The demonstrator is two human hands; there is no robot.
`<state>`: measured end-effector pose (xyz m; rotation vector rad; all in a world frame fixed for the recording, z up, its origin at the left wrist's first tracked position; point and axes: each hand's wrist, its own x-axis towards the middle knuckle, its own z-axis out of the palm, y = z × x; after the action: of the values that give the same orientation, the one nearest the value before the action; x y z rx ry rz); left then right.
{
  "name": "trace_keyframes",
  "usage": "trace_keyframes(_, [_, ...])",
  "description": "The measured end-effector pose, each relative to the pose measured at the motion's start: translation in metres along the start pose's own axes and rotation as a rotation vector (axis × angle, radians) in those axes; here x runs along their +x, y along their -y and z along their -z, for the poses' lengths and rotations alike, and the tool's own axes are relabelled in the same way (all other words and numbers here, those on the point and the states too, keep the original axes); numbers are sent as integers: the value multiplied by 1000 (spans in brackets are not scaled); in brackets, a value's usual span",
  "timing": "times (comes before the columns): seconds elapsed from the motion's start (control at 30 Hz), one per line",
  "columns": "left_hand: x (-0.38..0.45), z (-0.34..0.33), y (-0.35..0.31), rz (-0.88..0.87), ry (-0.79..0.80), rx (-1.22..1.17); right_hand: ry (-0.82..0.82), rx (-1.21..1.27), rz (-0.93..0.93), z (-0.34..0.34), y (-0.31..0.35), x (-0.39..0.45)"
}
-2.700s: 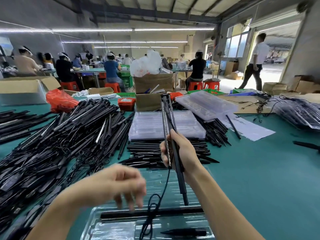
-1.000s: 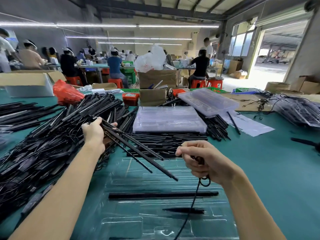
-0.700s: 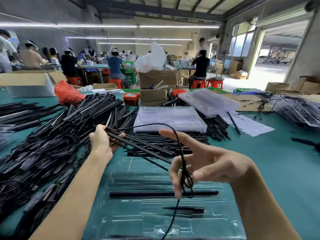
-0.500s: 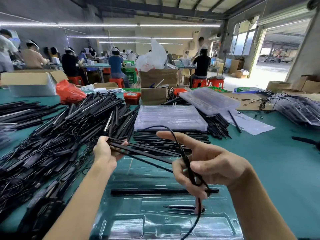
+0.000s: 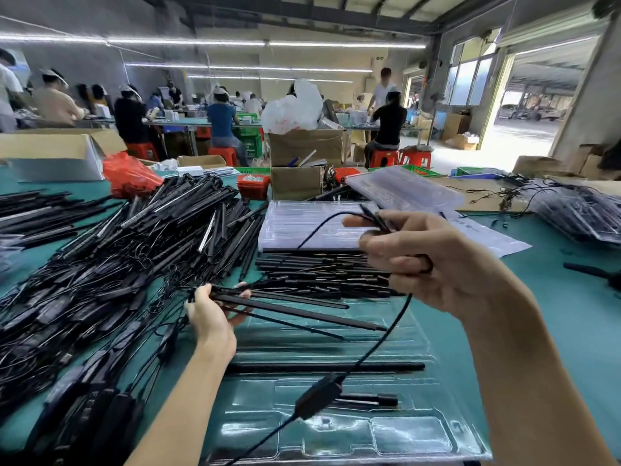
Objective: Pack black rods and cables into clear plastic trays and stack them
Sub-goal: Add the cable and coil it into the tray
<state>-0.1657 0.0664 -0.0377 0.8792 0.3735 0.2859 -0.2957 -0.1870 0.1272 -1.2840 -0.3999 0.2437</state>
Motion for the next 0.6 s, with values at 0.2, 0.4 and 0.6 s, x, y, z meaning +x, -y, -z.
trace_keyframes(0.2, [3, -13, 5, -18, 0, -5, -216, -319, 55, 3, 8, -6])
trace_keyframes(0.4, [9, -22, 9, -6, 25, -19, -592, -585, -43, 13, 4, -6])
trace_keyframes(0.6, [7, -23, -3, 20, 58, -70, -349, -90, 131, 21, 15, -20])
